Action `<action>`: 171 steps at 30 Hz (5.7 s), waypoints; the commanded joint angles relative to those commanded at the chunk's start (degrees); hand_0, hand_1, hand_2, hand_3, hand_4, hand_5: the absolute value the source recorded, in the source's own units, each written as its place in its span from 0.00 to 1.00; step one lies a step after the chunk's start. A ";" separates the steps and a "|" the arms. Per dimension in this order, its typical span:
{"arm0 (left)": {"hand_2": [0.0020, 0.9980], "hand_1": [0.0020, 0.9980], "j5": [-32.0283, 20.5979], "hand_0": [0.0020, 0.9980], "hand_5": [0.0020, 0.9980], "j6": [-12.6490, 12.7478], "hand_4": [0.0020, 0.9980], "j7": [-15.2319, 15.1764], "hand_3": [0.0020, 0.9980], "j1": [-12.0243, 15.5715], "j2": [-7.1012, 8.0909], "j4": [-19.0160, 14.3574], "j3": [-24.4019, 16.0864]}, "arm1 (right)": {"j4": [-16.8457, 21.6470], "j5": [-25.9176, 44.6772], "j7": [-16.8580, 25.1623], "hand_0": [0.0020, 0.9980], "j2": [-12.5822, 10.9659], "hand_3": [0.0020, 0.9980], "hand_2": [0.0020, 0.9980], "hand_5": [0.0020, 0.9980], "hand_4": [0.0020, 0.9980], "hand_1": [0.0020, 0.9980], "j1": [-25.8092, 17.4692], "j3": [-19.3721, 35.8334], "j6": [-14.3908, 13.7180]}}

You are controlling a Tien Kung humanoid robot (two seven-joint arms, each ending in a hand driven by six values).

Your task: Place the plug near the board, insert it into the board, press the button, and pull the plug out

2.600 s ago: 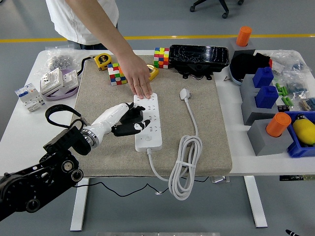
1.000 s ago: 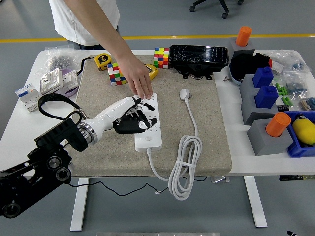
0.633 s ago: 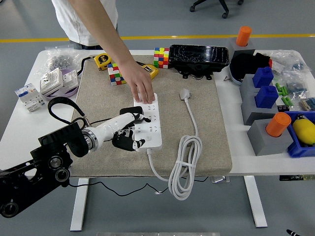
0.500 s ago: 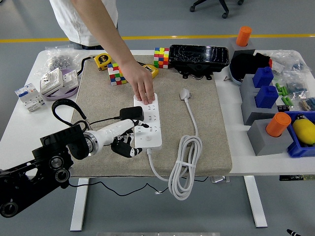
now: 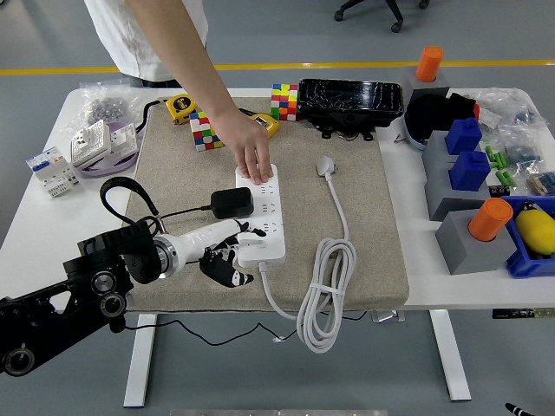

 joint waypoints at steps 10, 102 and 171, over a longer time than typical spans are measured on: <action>0.14 0.04 -0.58 0.08 0.00 -0.44 0.73 0.53 0.92 -0.73 -0.96 2.67 0.83 | 0.06 0.04 -0.02 0.68 -0.17 0.60 0.69 0.52 0.93 0.68 -0.11 -0.18 -0.02; 0.15 0.03 -4.09 0.08 0.00 2.08 0.73 -4.04 0.88 1.90 -1.61 4.03 -2.04 | 0.07 -0.13 -0.01 0.68 0.22 0.59 0.69 0.52 0.93 0.68 -0.32 0.17 -0.02; 0.82 0.81 6.95 0.80 0.27 27.28 0.91 -26.35 0.83 -3.83 -8.05 27.38 2.67 | -0.02 0.05 0.02 0.68 0.64 0.59 0.69 0.52 0.93 0.68 -1.01 0.83 0.00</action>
